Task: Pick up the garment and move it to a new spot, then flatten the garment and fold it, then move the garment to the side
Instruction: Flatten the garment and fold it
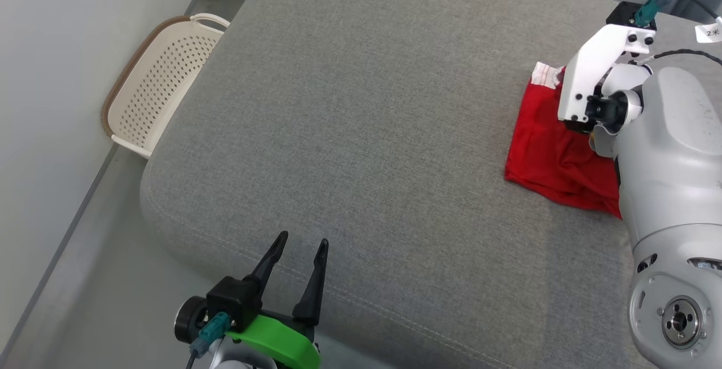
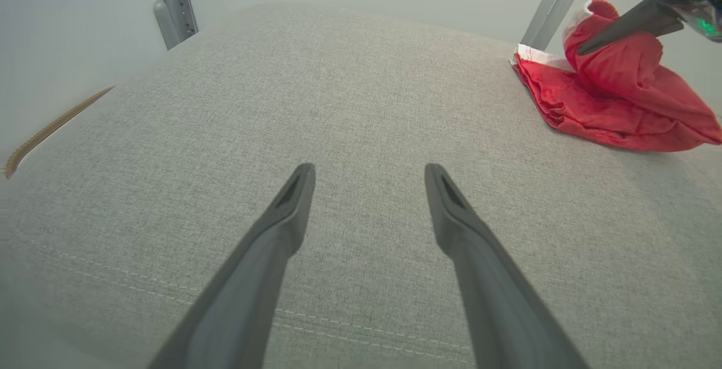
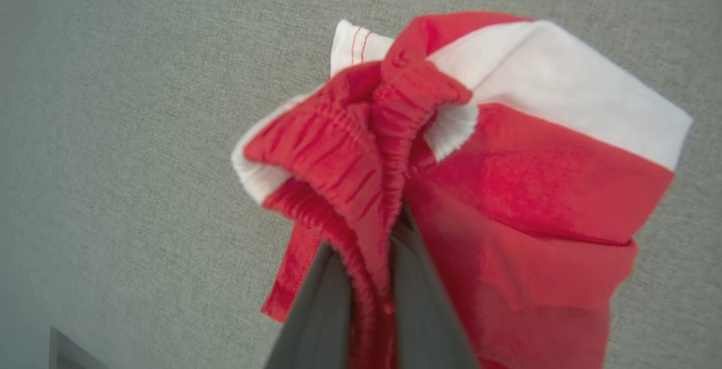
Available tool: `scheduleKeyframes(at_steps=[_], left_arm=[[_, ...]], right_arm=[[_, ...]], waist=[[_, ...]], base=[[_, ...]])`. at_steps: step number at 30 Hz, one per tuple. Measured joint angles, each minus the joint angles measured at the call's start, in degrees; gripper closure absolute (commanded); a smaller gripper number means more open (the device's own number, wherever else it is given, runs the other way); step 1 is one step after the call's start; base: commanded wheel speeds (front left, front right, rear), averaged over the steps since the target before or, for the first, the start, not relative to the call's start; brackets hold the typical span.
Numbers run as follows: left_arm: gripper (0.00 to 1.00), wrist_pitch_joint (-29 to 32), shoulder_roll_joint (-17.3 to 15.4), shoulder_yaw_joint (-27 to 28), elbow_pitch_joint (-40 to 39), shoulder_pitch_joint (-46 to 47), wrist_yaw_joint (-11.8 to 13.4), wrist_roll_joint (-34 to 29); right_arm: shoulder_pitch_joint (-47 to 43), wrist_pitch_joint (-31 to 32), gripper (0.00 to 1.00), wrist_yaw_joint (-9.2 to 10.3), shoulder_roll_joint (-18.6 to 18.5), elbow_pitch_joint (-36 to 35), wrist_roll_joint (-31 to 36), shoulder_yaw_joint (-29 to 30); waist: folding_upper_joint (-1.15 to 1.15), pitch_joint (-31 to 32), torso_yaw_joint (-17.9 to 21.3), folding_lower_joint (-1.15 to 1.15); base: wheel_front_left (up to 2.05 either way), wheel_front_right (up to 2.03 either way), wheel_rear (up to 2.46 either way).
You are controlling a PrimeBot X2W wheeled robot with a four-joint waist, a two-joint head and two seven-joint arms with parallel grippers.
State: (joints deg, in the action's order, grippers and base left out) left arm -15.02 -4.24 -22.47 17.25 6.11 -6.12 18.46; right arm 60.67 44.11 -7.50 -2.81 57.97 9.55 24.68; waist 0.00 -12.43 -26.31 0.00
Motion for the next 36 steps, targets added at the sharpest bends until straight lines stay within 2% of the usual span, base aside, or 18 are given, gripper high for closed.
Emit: scheduleKeyframes(at_steps=[7,8,9,10,15,21,27,32,33,34,35,36], left_arm=[[0.00,0.0,0.5,-0.4,-0.1,0.0,-0.2,0.1],[0.00,0.0,0.6,-0.4,-0.1,0.0,-0.2,0.1],[0.00,0.0,0.6,-0.4,-0.1,0.0,-0.2,0.1],[0.00,0.0,0.7,-0.5,-0.1,0.1,-0.3,0.1],[0.00,0.0,0.9,-0.2,-0.2,0.5,-0.4,0.1],[0.00,0.0,1.0,0.6,-0.2,1.1,-0.4,0.1],[0.00,0.0,1.0,1.9,-0.2,1.3,-0.4,-0.4],[0.00,0.0,0.5,2.6,-0.2,1.3,-0.4,-0.6],[0.00,0.0,0.5,2.7,-0.2,1.3,-0.4,-0.6],[0.00,0.0,0.4,2.8,-0.2,1.3,-0.4,-0.6],[0.00,0.0,0.3,2.9,-0.2,1.2,-0.4,-0.7],[0.00,0.0,0.3,3.0,-0.2,1.2,-0.4,-0.7]], right_arm=[[1.0,-2.5,1.00,0.00,0.0,2.1,4.1,3.2],[1.2,-2.9,0.97,0.00,0.0,2.4,4.6,3.4],[1.2,-2.9,0.31,0.00,0.0,2.4,4.6,3.4],[1.5,-3.2,0.00,0.00,-0.1,2.9,4.8,3.5],[5.0,-4.7,0.00,0.00,0.1,7.4,2.6,2.1],[10.3,-8.5,0.00,0.00,0.1,12.6,-2.1,-3.3],[11.4,-13.9,0.00,0.00,0.0,12.0,-3.4,-5.1],[9.0,-18.3,0.00,0.00,-1.3,9.7,-3.2,-5.3],[8.1,-19.4,0.24,0.00,-1.6,9.3,-2.9,-5.5],[7.2,-20.6,0.74,0.01,-2.0,8.8,-2.6,-6.0],[6.1,-22.0,1.00,0.01,-2.2,8.3,-2.1,-6.7],[5.1,-23.3,1.00,0.00,-2.3,7.7,-1.9,-7.2]], waist=[[0.00,-1.7,-1.7,0.00],[0.00,-1.9,-1.8,0.00],[0.00,-1.9,-1.8,0.00],[0.00,-2.2,-2.0,0.00],[0.00,-2.8,-1.8,0.00],[0.00,-2.6,0.1,0.00],[0.00,-1.6,2.6,0.00],[0.00,-0.2,4.5,0.00],[0.00,0.1,4.8,0.00],[0.00,0.4,5.1,0.00],[0.00,0.6,5.4,0.00],[0.00,0.8,5.6,0.00]], base=[[0.00,0.00,0.00],[0.00,0.00,0.00],[0.00,0.00,0.00],[0.00,0.00,0.00],[0.00,0.00,0.00],[0.00,0.00,0.00],[0.00,0.00,0.00],[0.00,0.00,0.00],[0.00,0.00,0.00],[0.00,0.00,0.00],[0.00,0.00,0.00],[0.00,0.00,0.00]])
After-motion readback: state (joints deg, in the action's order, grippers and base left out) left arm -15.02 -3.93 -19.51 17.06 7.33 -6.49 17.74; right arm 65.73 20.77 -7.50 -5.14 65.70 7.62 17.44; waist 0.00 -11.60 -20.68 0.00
